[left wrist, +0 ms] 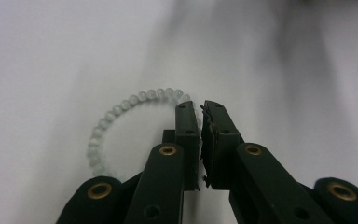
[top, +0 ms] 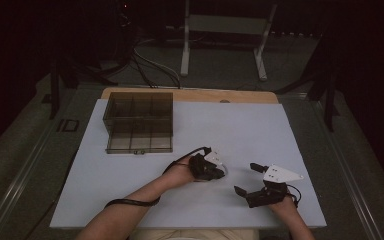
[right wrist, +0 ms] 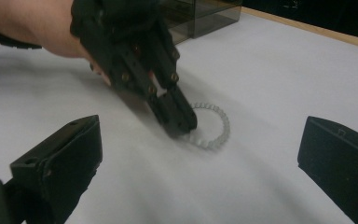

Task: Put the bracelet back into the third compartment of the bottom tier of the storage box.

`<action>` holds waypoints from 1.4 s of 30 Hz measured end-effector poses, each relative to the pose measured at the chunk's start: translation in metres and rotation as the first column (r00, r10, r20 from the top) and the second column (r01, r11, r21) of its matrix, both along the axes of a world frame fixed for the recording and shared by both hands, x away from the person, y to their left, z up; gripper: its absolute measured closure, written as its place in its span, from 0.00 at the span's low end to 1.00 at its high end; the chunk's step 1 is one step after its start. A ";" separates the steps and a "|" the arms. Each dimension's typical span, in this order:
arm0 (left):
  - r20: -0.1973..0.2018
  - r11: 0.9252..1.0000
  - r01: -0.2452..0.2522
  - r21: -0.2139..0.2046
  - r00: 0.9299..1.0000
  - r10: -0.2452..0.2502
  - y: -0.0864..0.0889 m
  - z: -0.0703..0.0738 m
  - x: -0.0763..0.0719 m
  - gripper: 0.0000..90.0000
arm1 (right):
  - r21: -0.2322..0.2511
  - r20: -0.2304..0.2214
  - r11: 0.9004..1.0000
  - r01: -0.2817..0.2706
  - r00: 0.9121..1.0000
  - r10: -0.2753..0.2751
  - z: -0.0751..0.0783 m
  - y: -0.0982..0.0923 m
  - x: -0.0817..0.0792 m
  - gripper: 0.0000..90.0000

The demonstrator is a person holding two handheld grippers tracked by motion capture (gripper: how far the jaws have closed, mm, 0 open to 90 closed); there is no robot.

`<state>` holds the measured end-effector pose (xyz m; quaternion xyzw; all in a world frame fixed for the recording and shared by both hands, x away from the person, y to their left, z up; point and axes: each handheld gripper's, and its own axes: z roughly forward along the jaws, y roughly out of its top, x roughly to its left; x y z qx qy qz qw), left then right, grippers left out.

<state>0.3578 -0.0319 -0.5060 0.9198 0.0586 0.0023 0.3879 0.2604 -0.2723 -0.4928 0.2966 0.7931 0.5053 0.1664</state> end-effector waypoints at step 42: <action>-0.022 0.996 -0.065 -0.064 0.998 0.064 0.026 0.056 0.011 0.98 | -0.007 -0.002 1.000 -0.003 1.000 0.003 0.000 0.000 0.000 0.00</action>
